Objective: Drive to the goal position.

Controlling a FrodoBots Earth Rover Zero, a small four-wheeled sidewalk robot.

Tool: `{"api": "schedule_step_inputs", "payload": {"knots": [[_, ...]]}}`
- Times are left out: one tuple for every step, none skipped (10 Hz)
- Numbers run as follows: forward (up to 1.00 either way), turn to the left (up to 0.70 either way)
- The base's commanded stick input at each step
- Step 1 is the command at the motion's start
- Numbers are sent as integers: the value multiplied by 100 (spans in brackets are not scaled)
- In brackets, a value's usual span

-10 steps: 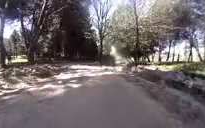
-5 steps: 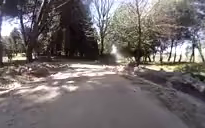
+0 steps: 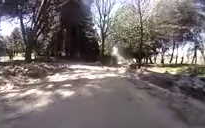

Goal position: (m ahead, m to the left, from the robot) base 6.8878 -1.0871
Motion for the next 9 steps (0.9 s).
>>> {"api": "schedule_step_inputs", "payload": {"knots": [[70, 0], [70, 0], [70, 0], [70, 0], [70, 0], [70, 0], [70, 0], [70, 0], [70, 0]]}}
